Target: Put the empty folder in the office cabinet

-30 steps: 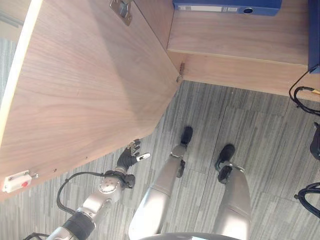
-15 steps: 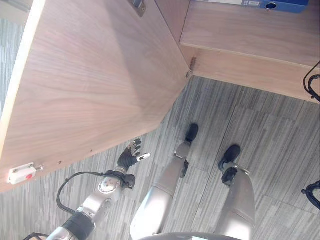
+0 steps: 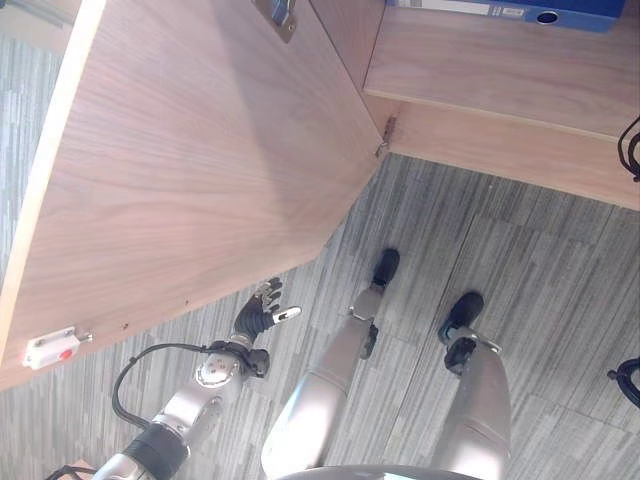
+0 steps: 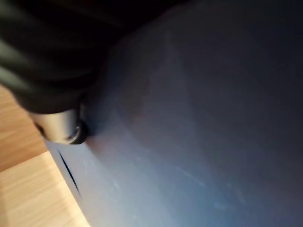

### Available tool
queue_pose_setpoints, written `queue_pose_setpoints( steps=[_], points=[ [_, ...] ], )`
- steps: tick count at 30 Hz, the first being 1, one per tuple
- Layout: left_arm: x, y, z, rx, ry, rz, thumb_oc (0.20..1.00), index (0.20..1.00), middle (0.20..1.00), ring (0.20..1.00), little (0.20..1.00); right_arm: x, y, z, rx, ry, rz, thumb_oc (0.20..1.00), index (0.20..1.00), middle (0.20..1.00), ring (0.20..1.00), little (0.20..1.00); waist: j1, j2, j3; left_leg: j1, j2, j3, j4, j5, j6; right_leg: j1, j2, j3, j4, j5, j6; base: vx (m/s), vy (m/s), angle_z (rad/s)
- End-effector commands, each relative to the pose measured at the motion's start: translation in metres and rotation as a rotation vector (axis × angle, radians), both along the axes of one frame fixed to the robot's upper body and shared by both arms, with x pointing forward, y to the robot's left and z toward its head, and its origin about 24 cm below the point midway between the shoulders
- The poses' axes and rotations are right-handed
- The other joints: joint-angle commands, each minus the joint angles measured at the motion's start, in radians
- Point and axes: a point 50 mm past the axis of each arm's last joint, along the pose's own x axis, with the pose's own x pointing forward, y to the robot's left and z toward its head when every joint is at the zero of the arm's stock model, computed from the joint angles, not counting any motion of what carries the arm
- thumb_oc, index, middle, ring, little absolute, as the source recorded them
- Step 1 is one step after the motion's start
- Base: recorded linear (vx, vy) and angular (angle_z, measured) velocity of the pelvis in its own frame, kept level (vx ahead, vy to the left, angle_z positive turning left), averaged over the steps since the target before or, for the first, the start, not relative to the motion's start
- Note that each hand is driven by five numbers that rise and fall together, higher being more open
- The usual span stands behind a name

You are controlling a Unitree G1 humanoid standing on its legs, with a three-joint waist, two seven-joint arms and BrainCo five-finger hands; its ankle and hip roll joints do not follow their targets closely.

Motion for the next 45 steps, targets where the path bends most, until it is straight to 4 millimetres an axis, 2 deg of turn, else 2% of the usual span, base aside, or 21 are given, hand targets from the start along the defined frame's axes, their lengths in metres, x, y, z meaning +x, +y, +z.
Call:
queue_pose_setpoints(
  steps=[1, 7, 8, 9, 25, 32, 36, 40, 45],
  points=[
    [-0.012, 0.022, -0.002, 0.05, 0.002, 0.036, 1.0, 1.0, 1.0, 1.0, 1.0, -0.035, -0.025, 0.03, -0.125, -0.059, -0.164, 0.2, 0.2, 0.2, 0.2, 0.2, 0.015, 0.027, -0.052, 0.034, 0.016, -0.037, -0.013, -0.192, -0.007, 0.098, -0.014, 0.056, -0.048, -0.052, 0.058, 0.0, 0.0, 0.0],
    [-0.012, 0.022, 0.001, 0.051, -0.014, 0.034, 1.0, 1.0, 1.0, 1.0, 1.0, -0.034, -0.025, 0.03, -0.113, -0.053, -0.163, 0.2, 0.2, 0.2, 0.2, 0.2, 0.015, 0.034, -0.05, 0.039, 0.015, -0.035, -0.028, -0.185, -0.005, 0.094, -0.016, 0.061, -0.054, -0.045, 0.059, 0.0, 0.0, 0.0],
    [-0.012, 0.021, 0.002, 0.047, -0.016, 0.034, 1.0, 1.0, 1.0, 1.0, 1.0, -0.035, -0.026, 0.029, -0.113, -0.048, -0.164, 0.41, 0.41, 0.41, 0.41, 0.41, 0.015, 0.034, -0.051, 0.039, 0.014, -0.035, -0.03, -0.185, -0.005, 0.095, -0.016, 0.063, -0.055, -0.045, 0.061, 0.0, 0.0, 0.0],
    [-0.013, 0.022, 0.001, 0.047, -0.014, 0.034, 1.0, 1.0, 1.0, 1.0, 1.0, -0.035, -0.027, 0.028, -0.11, -0.045, -0.165, 1.0, 1.0, 1.0, 1.0, 1.0, 0.015, 0.034, -0.051, 0.041, 0.014, -0.035, -0.033, -0.184, -0.005, 0.095, -0.015, 0.064, -0.057, -0.045, 0.061, 0.0, 0.0, 0.0],
    [-0.017, 0.027, 0.001, 0.071, -0.008, 0.04, 1.0, 1.0, 1.0, 1.0, 1.0, -0.039, -0.036, 0.023, -0.07, 0.033, -0.178, 1.0, 1.0, 1.0, 1.0, 1.0, 0.004, 0.031, -0.045, 0.051, 0.011, -0.025, -0.051, -0.179, -0.001, 0.098, -0.013, 0.076, -0.076, -0.028, 0.063, 0.0, 0.0, 0.0],
    [-0.018, 0.028, 0.0, 0.088, -0.003, 0.037, 1.0, 1.0, 1.0, 1.0, 1.0, -0.041, -0.041, 0.017, -0.033, 0.103, -0.18, 1.0, 1.0, 1.0, 1.0, 1.0, -0.004, 0.019, -0.044, 0.051, 0.012, -0.022, -0.056, -0.18, 0.0, 0.099, -0.011, 0.078, -0.086, -0.023, 0.062, 0.0, 0.0, 0.0],
    [-0.02, 0.03, -0.001, 0.09, 0.002, 0.033, 1.0, 1.0, 1.0, 1.0, 1.0, -0.034, -0.034, 0.021, -0.093, 0.109, -0.132, 1.0, 1.0, 1.0, 1.0, 1.0, -0.004, 0.015, -0.039, 0.055, 0.015, -0.019, -0.06, -0.178, 0.0, 0.104, -0.011, 0.077, -0.091, -0.021, 0.06, 0.0, 0.0, 0.0],
    [-0.021, 0.032, -0.001, 0.086, 0.006, 0.032, 1.0, 1.0, 1.0, 1.0, 1.0, -0.034, -0.037, 0.015, -0.125, 0.171, -0.117, 1.0, 1.0, 1.0, 1.0, 1.0, -0.002, 0.008, -0.032, 0.056, 0.017, -0.018, -0.061, -0.177, 0.0, 0.102, -0.009, 0.082, -0.091, -0.016, 0.059, 0.0, 0.0, 0.0],
    [-0.022, 0.034, -0.001, 0.109, 0.005, 0.041, 1.0, 1.0, 1.0, 1.0, 1.0, -0.042, -0.046, 0.006, -0.06, 0.273, -0.172, 1.0, 1.0, 1.0, 1.0, 1.0, -0.01, 0.009, -0.03, 0.056, 0.018, -0.018, -0.062, -0.179, 0.001, 0.104, -0.007, 0.08, -0.092, -0.016, 0.056, 0.0, 0.0, 0.0]
  ],
)
